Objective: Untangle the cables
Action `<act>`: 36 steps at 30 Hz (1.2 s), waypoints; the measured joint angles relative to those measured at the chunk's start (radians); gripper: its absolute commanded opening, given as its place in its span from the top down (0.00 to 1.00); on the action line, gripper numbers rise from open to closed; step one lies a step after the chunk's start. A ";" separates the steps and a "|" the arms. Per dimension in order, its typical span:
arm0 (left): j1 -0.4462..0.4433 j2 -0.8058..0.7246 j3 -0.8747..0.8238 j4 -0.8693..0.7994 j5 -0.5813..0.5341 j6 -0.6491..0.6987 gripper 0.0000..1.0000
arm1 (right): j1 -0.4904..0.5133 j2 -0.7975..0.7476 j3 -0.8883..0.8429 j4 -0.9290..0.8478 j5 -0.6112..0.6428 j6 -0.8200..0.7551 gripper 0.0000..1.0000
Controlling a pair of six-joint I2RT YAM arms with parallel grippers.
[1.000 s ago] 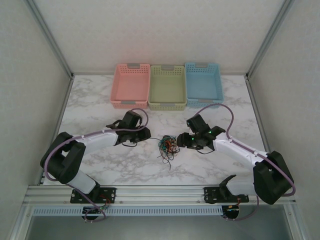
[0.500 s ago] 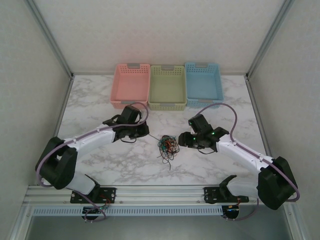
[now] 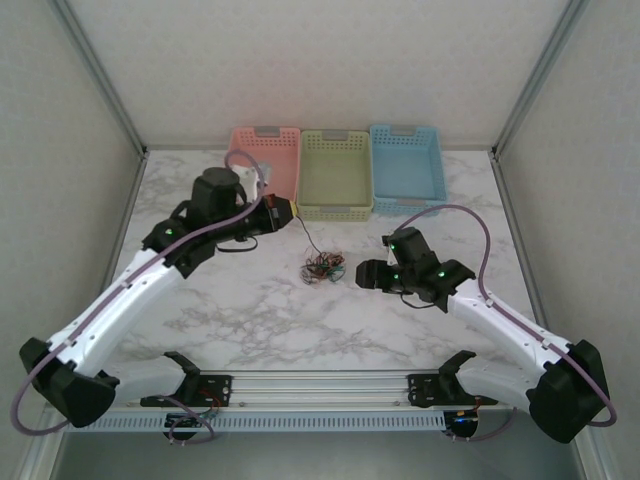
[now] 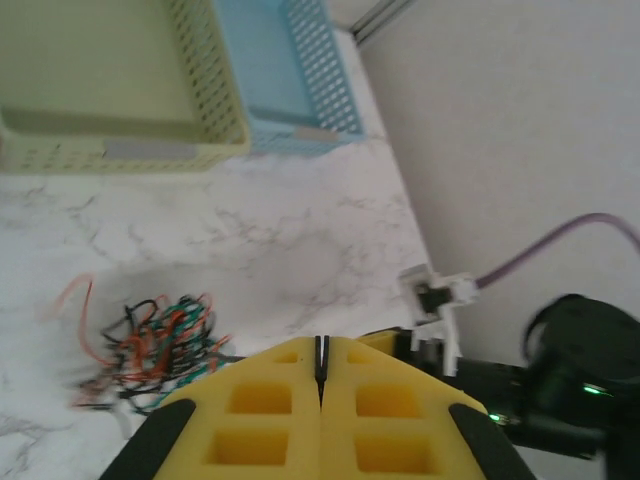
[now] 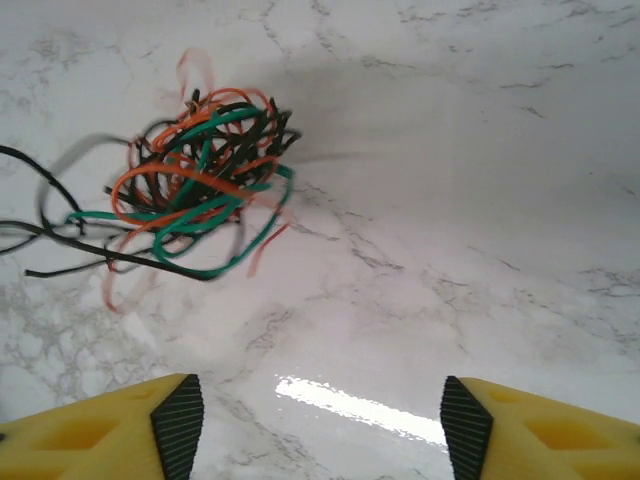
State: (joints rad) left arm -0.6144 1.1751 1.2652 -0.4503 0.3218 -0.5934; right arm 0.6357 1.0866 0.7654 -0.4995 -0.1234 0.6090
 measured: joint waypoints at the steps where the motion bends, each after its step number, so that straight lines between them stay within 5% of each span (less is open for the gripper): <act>1: 0.000 -0.014 0.018 -0.014 0.001 0.002 1.00 | 0.000 0.000 0.003 0.006 -0.008 -0.001 0.28; 25: 0.000 -0.084 0.027 -0.086 0.022 0.010 1.00 | 0.083 0.285 0.096 0.286 -0.167 0.000 0.30; 36: 0.000 -0.087 0.132 -0.103 0.079 0.010 1.00 | 0.108 0.385 0.100 0.580 -0.161 -0.203 0.28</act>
State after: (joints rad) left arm -0.6144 1.0885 1.3972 -0.5533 0.4007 -0.5835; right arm 0.7441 1.4715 0.8658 0.0803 -0.2840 0.4061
